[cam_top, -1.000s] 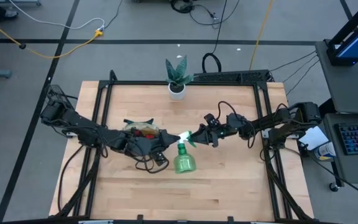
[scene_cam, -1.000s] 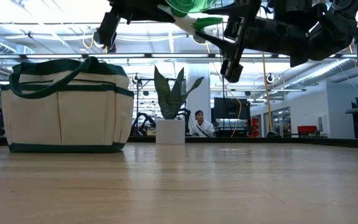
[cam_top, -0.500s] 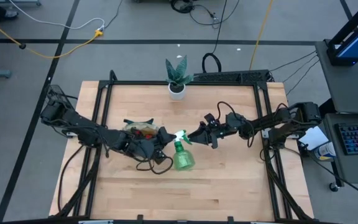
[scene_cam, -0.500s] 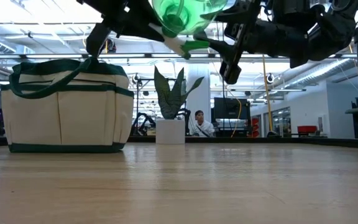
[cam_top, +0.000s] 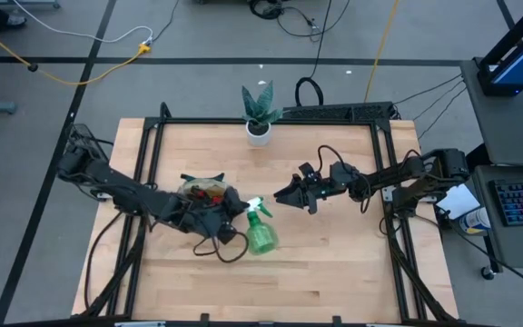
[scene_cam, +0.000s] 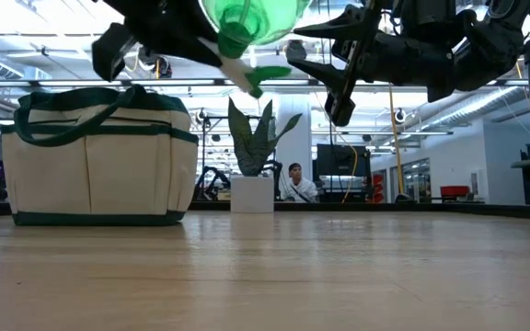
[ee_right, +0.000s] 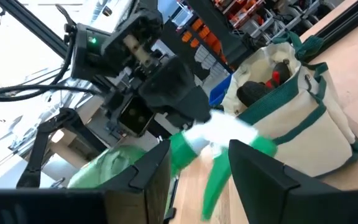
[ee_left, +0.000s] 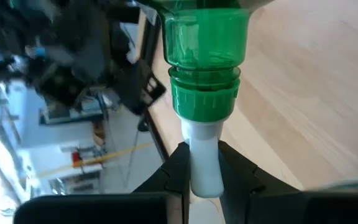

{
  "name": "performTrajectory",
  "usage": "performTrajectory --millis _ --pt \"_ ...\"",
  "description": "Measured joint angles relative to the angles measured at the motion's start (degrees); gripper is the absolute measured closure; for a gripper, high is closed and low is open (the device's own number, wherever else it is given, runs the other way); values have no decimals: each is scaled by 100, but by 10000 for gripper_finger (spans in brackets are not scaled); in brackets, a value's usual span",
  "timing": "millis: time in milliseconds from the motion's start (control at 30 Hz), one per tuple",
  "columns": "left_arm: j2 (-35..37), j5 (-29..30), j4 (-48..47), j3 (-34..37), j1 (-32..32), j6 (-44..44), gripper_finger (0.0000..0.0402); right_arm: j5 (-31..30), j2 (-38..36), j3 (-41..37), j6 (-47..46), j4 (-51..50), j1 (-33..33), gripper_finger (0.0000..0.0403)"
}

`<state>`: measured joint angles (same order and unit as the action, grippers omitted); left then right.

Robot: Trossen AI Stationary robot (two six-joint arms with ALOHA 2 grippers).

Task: Pick & Place Garden tools in Gardening bag
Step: Put the green spray bottle into the white gardening bag

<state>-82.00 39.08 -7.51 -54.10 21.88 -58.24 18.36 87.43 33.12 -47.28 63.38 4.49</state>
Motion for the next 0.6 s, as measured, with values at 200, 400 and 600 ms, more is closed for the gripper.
performTrajectory --millis 200,400,600 --pt "470 -66 -384 1 25 783 348 1 0 0 1 -27 -2 246" --pt "862 -205 -1066 1 -55 1727 348 1 -1 0 3 -29 -2 247" --pt "995 -655 -1721 1 -216 2761 348 8 0 0 3 -29 -2 247"
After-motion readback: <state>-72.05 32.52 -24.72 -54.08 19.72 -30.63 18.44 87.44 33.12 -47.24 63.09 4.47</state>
